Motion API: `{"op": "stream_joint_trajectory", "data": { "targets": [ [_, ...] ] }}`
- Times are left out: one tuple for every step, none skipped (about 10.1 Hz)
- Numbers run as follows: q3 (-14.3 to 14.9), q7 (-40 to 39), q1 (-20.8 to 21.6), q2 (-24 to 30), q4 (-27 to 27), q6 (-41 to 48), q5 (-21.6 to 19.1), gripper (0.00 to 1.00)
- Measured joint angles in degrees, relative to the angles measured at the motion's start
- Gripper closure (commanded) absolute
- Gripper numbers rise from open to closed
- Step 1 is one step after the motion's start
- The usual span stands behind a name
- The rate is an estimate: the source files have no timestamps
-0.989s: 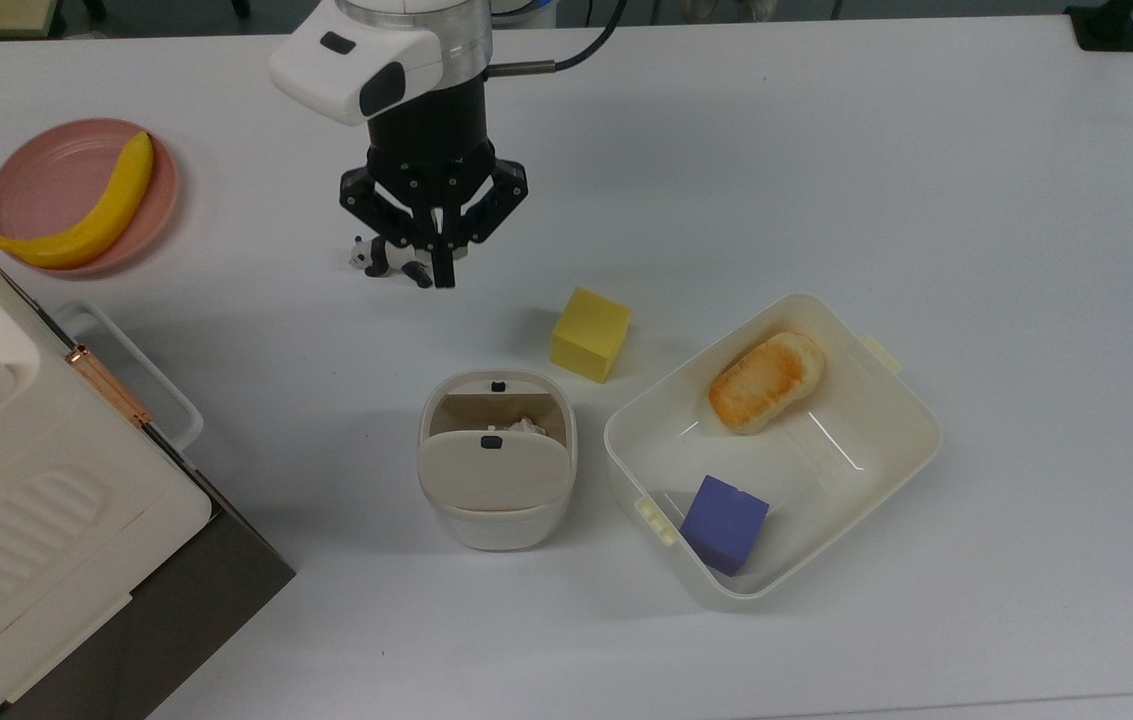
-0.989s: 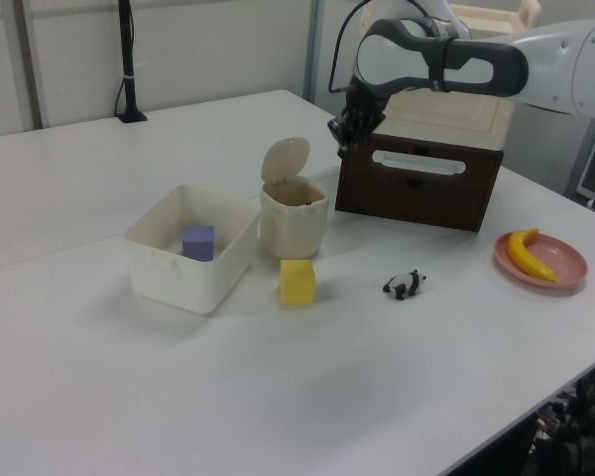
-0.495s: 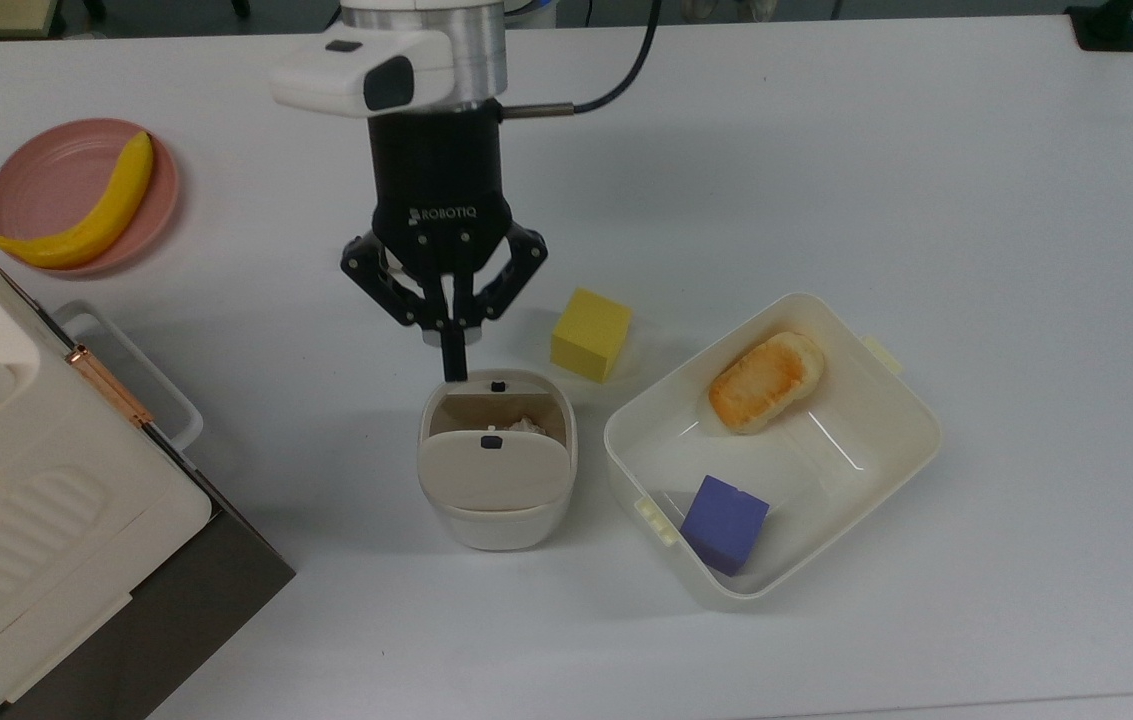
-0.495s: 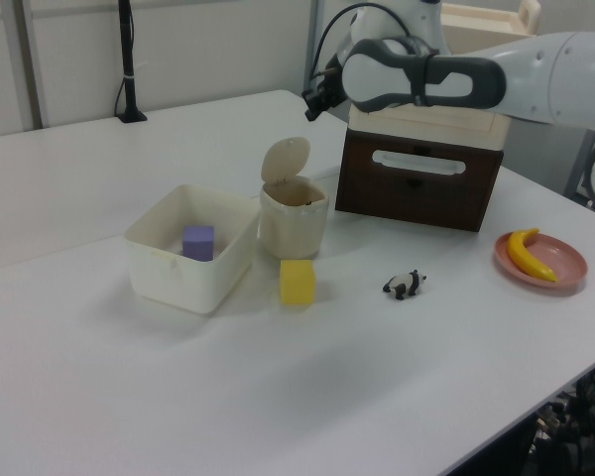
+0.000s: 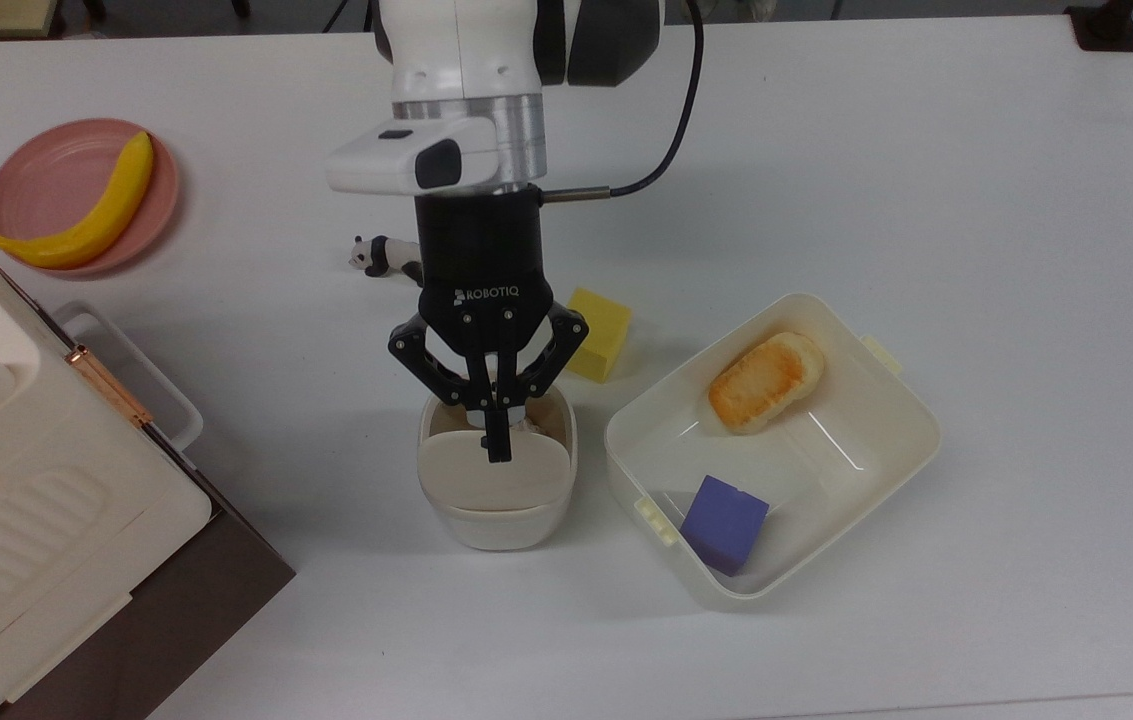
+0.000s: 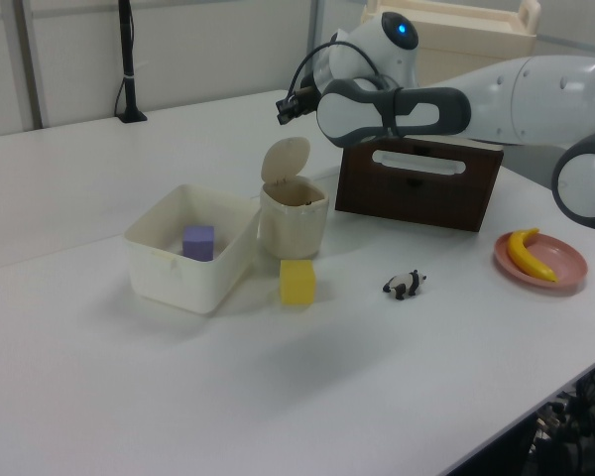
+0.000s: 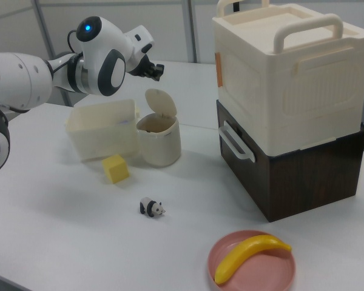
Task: Close the trash can
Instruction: 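Push the raised lid down onto the trash can rim with the gripper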
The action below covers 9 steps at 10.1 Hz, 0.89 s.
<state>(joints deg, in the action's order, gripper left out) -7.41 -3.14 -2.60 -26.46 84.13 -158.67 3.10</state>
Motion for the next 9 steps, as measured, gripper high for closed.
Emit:
{"op": "stream_joint_trajectory", "data": {
  "targets": [
    [0.0,0.0,0.0,-0.3,-0.1,-0.1,0.0,1.00],
    [0.1,0.0,0.0,-0.3,-0.1,-0.1,0.0,1.00],
    [0.1,0.0,0.0,-0.3,-0.1,-0.1,0.1,1.00],
    [0.2,0.0,0.0,-0.4,-0.1,-0.1,0.8,1.00],
    [0.3,0.0,-0.1,-0.5,-0.1,1.3,1.4,1.00],
    [0.4,0.0,-0.1,-0.7,-0.1,3.2,1.8,1.00],
    [0.4,0.0,-0.1,-0.9,-0.1,5.3,2.0,1.00],
    [0.4,0.0,-0.1,-0.9,-0.1,8.6,2.0,1.00],
    [0.4,0.0,-0.1,-0.9,-0.1,11.4,2.0,1.00]
  ]
}}
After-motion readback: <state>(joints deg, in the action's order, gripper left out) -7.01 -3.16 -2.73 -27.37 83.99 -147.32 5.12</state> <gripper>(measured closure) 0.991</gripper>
